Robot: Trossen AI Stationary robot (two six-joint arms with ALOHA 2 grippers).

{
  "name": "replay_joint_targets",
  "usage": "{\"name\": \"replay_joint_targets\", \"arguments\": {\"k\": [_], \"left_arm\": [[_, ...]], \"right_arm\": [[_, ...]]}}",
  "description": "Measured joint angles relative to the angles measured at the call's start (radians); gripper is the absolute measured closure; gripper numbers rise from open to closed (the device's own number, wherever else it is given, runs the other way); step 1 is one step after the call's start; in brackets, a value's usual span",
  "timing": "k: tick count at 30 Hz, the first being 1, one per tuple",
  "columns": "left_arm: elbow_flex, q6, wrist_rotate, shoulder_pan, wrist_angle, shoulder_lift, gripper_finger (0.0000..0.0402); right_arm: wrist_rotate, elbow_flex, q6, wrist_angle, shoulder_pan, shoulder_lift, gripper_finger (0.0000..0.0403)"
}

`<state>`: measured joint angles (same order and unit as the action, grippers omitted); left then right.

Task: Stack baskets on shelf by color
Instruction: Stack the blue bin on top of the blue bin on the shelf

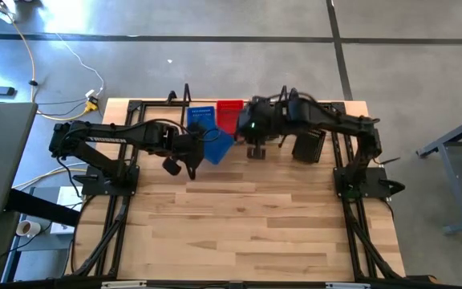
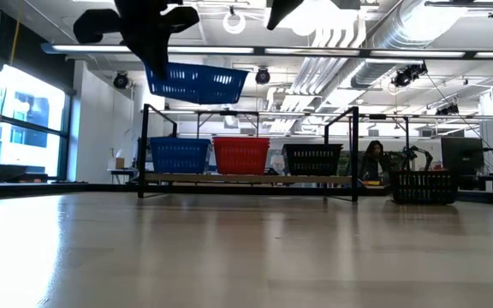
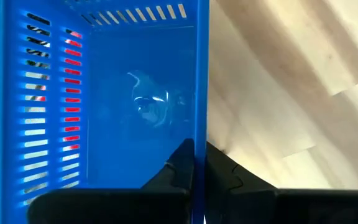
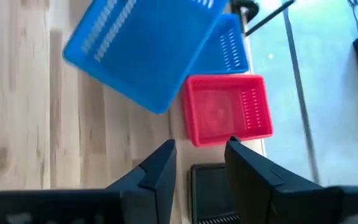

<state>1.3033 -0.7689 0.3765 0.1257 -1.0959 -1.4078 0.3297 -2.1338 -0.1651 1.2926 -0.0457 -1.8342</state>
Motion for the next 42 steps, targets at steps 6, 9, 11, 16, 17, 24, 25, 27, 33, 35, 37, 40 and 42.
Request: {"name": "replay_joint_targets", "arguments": {"k": [6, 9, 11, 16, 17, 24, 25, 27, 33, 35, 37, 40, 42], "left_arm": [[0.0, -0.038, 0.136, 0.0, 0.027, 0.0, 0.0401], [0.0, -0.075, 0.18, 0.0, 0.066, 0.0, 0.0401], [0.0, -0.111, 0.203, 0.0, 0.091, 0.0, 0.0401], [0.0, -0.186, 0.201, 0.009, 0.126, 0.0, 0.0401], [0.0, -0.188, 0.196, 0.016, 0.126, 0.0, 0.0401], [0.0, -0.189, 0.137, 0.07, 0.116, 0.0, 0.0401], [0.0, -0.196, 0.125, 0.076, 0.111, 0.0, 0.0401], [0.0, -0.222, 0.107, 0.083, 0.11, 0.0, 0.0401], [0.0, -0.292, 0.103, 0.093, 0.11, 0.0, 0.0401], [0.0, -0.306, 0.104, 0.093, 0.111, 0.0, 0.0401], [0.0, -0.315, 0.104, 0.093, 0.113, 0.0, 0.0401], [0.0, -0.326, 0.104, 0.092, 0.114, 0.0, 0.0401], [0.0, -0.338, 0.107, 0.092, 0.116, 0.0, 0.0401]], "right_arm": [[-0.114, 0.0, 0.108, -0.117, -0.117, 0.015, 0.0279], [-0.181, 0.001, 0.117, -0.186, -0.164, 0.015, 0.0279], [-0.208, 0.002, 0.124, -0.228, -0.185, 0.015, 0.0279], [-0.275, 0.003, 0.161, -0.33, -0.223, 0.013, 0.0279], [-0.29, 0.003, 0.159, -0.346, -0.227, 0.01, 0.0279], [-0.342, 0.003, 0.126, -0.37, -0.248, -0.049, 0.0279], [-0.341, 0.003, 0.117, -0.369, -0.248, -0.057, 0.0279], [-0.342, 0.003, 0.114, -0.363, -0.248, -0.073, 0.0279], [-0.347, 0.004, 0.115, -0.345, -0.256, -0.113, 0.0279], [-0.365, 0.004, 0.123, -0.345, -0.258, -0.12, 0.0279], [-0.366, 0.004, 0.131, -0.347, -0.258, -0.128, 0.0279], [-0.368, 0.004, 0.138, -0.348, -0.262, -0.146, 0.0279], [-0.375, 0.004, 0.148, -0.348, -0.265, -0.161, 0.0279]]}}
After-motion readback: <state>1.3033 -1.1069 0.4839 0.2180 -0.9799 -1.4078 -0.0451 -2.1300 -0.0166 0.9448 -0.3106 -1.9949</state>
